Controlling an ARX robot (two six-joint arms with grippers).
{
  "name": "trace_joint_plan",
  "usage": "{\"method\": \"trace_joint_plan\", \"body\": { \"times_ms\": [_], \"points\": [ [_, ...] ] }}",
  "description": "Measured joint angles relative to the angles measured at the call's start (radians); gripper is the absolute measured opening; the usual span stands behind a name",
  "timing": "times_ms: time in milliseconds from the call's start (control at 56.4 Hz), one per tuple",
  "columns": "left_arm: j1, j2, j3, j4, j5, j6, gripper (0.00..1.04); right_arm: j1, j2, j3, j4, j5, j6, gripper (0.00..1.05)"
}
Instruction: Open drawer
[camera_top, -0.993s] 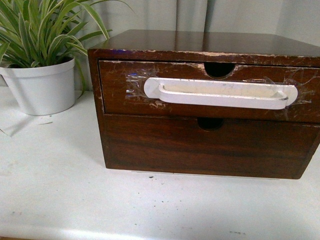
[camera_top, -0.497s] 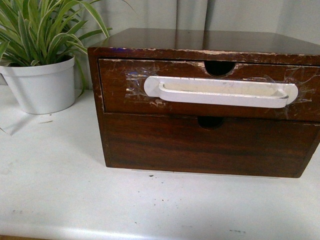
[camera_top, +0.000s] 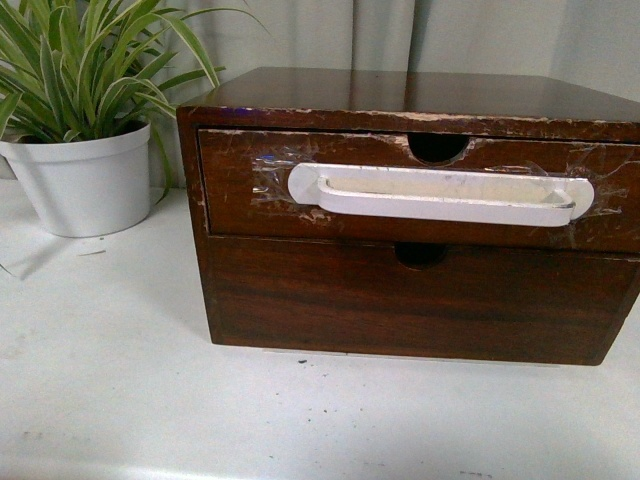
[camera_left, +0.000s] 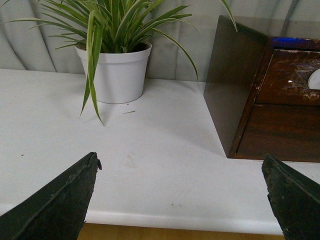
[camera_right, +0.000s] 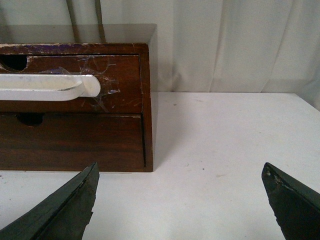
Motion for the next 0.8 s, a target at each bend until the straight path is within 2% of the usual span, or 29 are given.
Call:
{"method": "trace_joint_plan", "body": {
  "times_ms": [195, 213, 248, 302, 373, 443, 514, 568, 674, 798],
  "points": [
    [0.0, 0.0, 0.0, 0.0, -0.001, 0.0, 0.98, -0.006, 0.003, 0.0, -0.003, -0.017, 0.002, 0.96],
    [-0.01, 0.006, 0.002, -0.009, -0.033, -0.006, 0.98, -0.017, 0.008, 0.002, -0.008, -0.051, 0.005, 0.96],
    [-0.037, 0.023, 0.014, -0.047, -0.13, -0.034, 0.98, -0.06, 0.036, 0.013, -0.029, -0.201, 0.012, 0.96],
    [-0.072, 0.075, 0.039, -0.081, -0.262, -0.074, 0.98, -0.1, 0.084, 0.031, -0.031, -0.365, 0.011, 0.96],
    [-0.069, 0.112, 0.062, -0.074, -0.249, -0.077, 0.98, -0.111, 0.151, 0.071, -0.034, -0.485, -0.005, 0.96],
    [-0.045, 0.162, 0.098, -0.056, -0.164, -0.048, 0.98, -0.1, 0.233, 0.131, -0.051, -0.546, -0.07, 0.96],
    [-0.019, 0.228, 0.141, -0.048, -0.021, 0.026, 0.98, -0.084, 0.305, 0.19, -0.072, -0.569, -0.14, 0.96],
    [-0.013, 0.309, 0.179, -0.067, 0.125, 0.151, 0.98, -0.059, 0.4, 0.261, -0.123, -0.569, -0.25, 0.96],
    [-0.008, 0.448, 0.244, -0.08, 0.325, 0.367, 0.98, -0.02, 0.549, 0.368, -0.174, -0.571, -0.43, 0.96],
    [-0.022, 0.611, 0.373, -0.187, 0.452, 0.597, 0.98, 0.012, 0.687, 0.485, -0.231, -0.564, -0.601, 0.96]
  ]
}}
